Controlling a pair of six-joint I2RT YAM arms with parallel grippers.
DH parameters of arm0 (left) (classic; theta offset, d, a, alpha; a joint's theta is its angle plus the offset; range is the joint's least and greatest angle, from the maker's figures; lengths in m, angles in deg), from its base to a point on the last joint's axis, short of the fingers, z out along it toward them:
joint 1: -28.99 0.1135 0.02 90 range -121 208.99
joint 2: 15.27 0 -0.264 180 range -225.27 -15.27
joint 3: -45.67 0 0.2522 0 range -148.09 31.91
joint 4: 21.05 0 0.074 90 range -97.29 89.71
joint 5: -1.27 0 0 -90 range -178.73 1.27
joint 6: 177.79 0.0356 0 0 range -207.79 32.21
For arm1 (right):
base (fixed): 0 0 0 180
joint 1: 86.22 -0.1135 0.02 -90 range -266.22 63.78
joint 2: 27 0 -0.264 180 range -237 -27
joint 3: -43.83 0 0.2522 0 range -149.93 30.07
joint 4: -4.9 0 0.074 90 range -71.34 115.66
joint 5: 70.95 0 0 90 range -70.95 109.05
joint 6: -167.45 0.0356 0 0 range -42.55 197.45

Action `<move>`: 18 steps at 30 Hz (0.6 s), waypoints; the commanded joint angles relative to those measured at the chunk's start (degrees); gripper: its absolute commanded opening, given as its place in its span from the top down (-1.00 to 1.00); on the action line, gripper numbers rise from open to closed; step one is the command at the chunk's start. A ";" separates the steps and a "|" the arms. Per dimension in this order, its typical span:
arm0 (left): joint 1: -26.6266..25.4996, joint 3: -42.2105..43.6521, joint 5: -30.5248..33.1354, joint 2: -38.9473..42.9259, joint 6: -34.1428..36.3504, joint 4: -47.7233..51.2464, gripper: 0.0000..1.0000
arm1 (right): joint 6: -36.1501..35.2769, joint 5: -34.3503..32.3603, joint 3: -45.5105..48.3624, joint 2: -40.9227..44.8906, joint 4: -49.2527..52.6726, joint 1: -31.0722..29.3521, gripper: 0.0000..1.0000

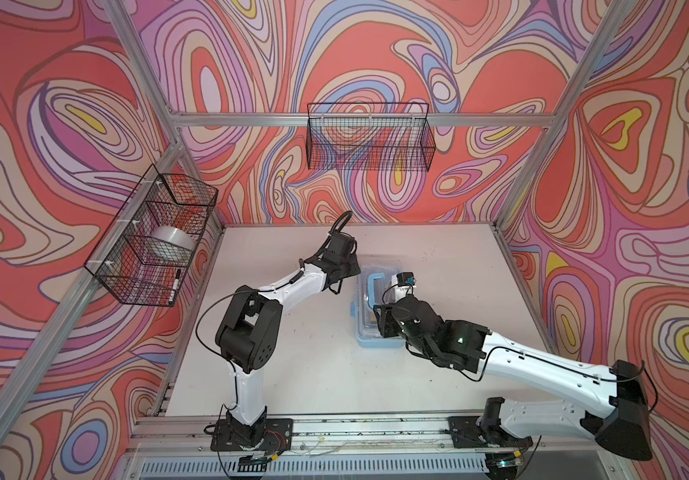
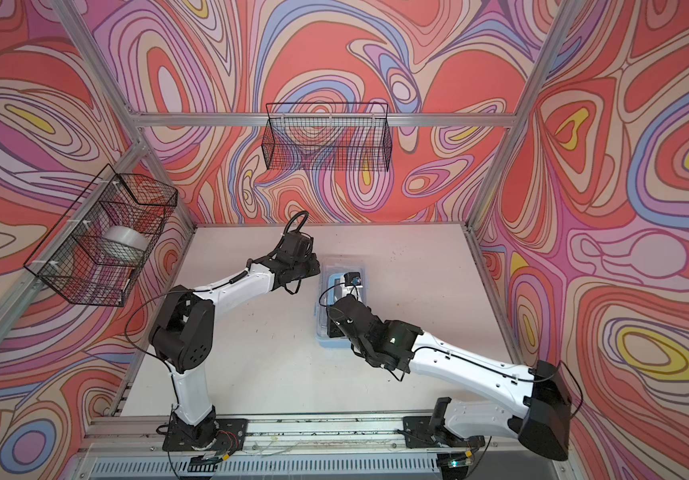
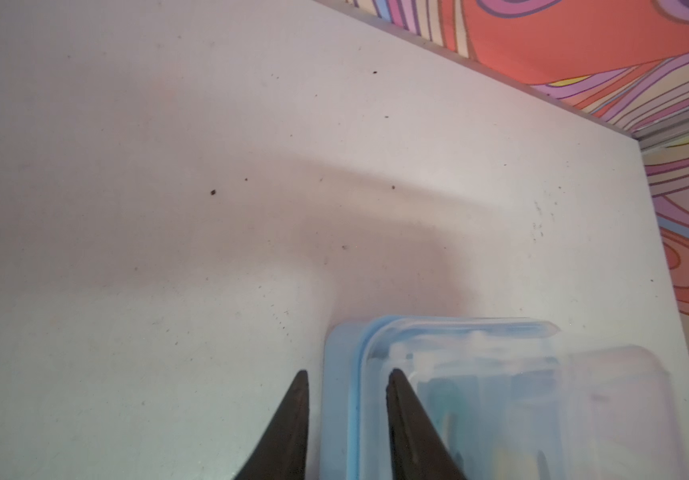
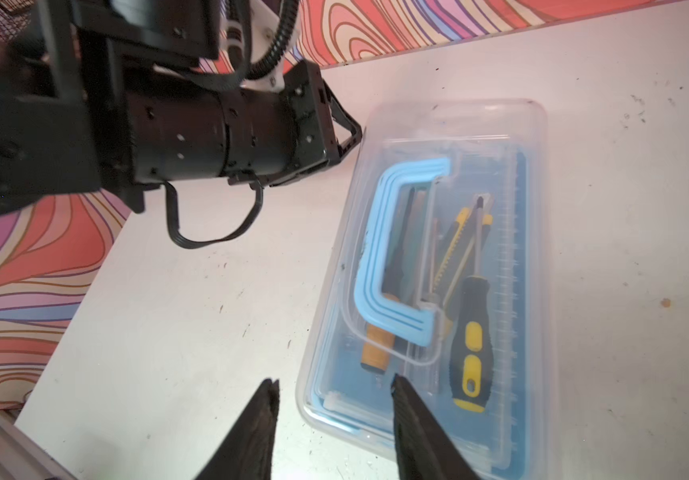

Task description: Pack the tool kit

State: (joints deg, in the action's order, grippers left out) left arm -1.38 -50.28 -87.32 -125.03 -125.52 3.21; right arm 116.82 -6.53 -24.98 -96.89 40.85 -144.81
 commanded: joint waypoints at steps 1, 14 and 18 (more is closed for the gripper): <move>-0.15 -0.07 -0.68 2.07 2.67 1.20 0.30 | -0.97 -0.67 0.71 -1.36 -2.03 0.85 0.06; -0.31 21.27 1.40 20.60 5.61 -8.67 -0.34 | -5.55 1.07 2.01 -1.83 -4.66 3.65 0.17; -0.76 27.27 1.00 25.51 9.22 -7.34 -0.36 | -4.82 2.69 2.45 -1.66 -4.48 5.70 0.16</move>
State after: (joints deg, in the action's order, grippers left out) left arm -1.57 -26.41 -86.76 -101.99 -120.10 -2.47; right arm 112.06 -3.95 -22.64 -99.12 36.39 -140.86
